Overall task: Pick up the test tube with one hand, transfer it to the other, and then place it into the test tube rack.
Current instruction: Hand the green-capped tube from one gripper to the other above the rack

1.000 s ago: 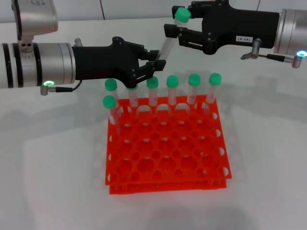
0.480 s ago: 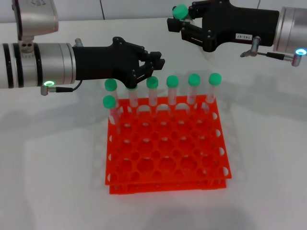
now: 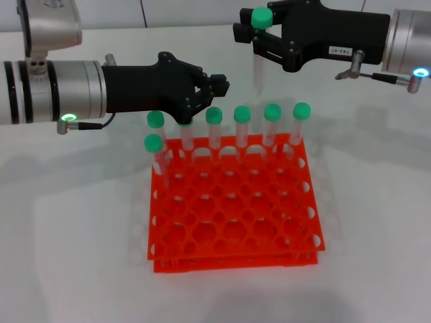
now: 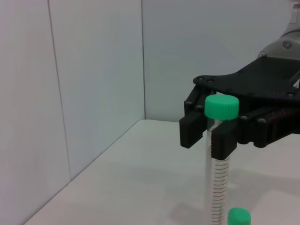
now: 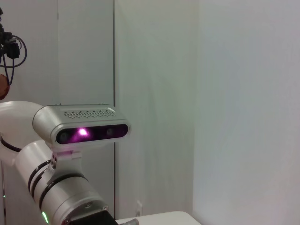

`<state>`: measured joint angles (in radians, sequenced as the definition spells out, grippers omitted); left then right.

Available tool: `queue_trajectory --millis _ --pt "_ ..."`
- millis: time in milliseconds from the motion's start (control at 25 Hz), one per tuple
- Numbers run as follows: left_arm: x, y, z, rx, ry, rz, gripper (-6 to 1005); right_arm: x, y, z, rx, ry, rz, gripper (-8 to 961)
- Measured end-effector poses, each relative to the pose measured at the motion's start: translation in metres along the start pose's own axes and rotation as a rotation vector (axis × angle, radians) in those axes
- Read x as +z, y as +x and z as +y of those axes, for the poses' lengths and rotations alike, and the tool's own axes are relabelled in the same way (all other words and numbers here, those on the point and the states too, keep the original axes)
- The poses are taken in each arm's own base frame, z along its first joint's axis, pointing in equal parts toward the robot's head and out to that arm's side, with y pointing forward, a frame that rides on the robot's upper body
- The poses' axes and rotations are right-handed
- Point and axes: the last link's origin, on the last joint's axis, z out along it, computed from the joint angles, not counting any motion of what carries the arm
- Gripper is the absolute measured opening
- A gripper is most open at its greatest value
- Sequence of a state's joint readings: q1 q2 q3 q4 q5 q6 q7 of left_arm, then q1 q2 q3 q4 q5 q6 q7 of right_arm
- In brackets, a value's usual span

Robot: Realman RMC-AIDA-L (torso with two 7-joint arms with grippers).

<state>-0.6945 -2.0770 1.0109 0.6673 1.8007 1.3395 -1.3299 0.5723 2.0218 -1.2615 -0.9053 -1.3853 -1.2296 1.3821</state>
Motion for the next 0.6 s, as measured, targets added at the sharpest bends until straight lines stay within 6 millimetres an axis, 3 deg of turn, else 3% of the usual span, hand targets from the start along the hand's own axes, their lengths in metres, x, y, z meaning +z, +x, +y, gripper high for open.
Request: queue_trajectory --millis 320,600 --pt "-0.010 -0.007 -0.009 -0.050 0.095 0.008 57 0.000 0.000 0.001 -0.002 -0.004 0.003 202" --pt "-0.041 -0.009 -0.021 -0.160 0.237 0.079 61 -0.001 0.001 0.001 0.002 -0.001 0.002 202"
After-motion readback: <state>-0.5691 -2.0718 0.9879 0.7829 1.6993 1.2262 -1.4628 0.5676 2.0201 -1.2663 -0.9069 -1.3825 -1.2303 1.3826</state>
